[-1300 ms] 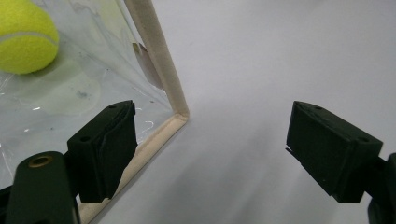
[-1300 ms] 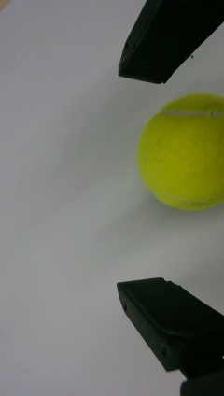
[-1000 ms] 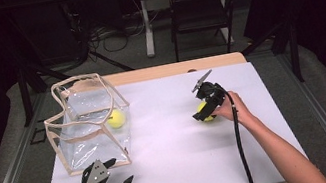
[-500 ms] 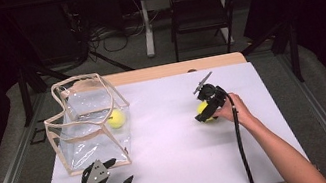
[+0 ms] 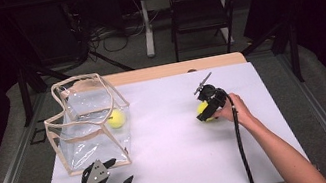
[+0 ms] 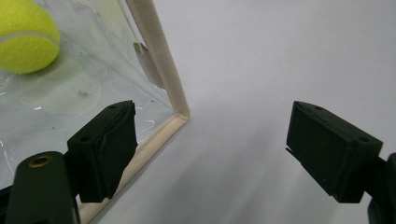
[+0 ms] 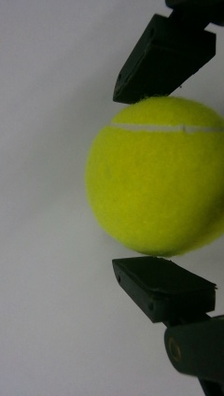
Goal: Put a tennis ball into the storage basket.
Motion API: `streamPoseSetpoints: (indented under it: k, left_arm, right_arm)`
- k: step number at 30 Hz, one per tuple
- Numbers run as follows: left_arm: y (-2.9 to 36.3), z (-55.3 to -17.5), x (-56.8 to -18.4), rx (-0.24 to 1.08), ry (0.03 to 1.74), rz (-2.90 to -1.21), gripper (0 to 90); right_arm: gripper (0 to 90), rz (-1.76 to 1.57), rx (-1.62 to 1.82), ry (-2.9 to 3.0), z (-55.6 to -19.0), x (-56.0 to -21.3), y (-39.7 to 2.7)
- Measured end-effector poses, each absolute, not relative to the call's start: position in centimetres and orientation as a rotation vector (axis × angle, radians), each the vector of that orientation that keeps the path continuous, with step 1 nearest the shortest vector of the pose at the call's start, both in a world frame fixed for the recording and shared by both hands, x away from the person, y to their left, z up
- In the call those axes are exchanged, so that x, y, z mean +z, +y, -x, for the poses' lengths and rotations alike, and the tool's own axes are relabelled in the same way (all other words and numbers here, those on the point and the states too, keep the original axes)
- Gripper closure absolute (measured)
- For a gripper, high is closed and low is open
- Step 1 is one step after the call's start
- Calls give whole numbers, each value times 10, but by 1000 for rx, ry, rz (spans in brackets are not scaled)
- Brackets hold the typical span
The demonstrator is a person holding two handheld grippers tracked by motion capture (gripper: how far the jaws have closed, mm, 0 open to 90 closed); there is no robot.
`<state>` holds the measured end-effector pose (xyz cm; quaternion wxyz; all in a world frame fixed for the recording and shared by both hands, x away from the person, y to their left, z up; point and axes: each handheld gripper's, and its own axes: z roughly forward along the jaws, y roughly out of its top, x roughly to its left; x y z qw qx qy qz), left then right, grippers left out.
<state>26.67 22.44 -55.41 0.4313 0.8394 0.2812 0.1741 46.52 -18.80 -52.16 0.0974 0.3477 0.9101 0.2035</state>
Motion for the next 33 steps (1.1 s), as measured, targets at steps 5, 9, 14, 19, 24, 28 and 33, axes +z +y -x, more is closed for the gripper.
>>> streamPoseSetpoints:
  k: [5, 9, 14, 19, 24, 28, 33]
  left_arm:
    - [225, -267, -554, 433, 703, -2092, 162]
    - [224, -267, -554, 434, 702, -2094, 162]
    - [225, -267, -554, 433, 701, -2093, 162]
    - [224, -267, -554, 434, 702, -2092, 162]
    - [225, -267, -554, 433, 704, -2090, 162]
    - [224, -267, -554, 434, 701, -2093, 162]
    - [224, -267, -554, 434, 700, -2092, 162]
  right_arm:
    - [230, -1033, 582, 2700, -466, -525, -188]
    - [249, -1012, 584, 2707, -465, -526, -188]
    - [256, -1019, 568, 2709, -464, -525, -187]
    - [257, -982, 587, 2703, -463, -518, -184]
    - [257, -960, 587, 2708, -460, -510, -178]
    - [257, -925, 597, 2707, -461, -506, -175]
    - [257, -930, 585, 2710, -460, -501, -172]
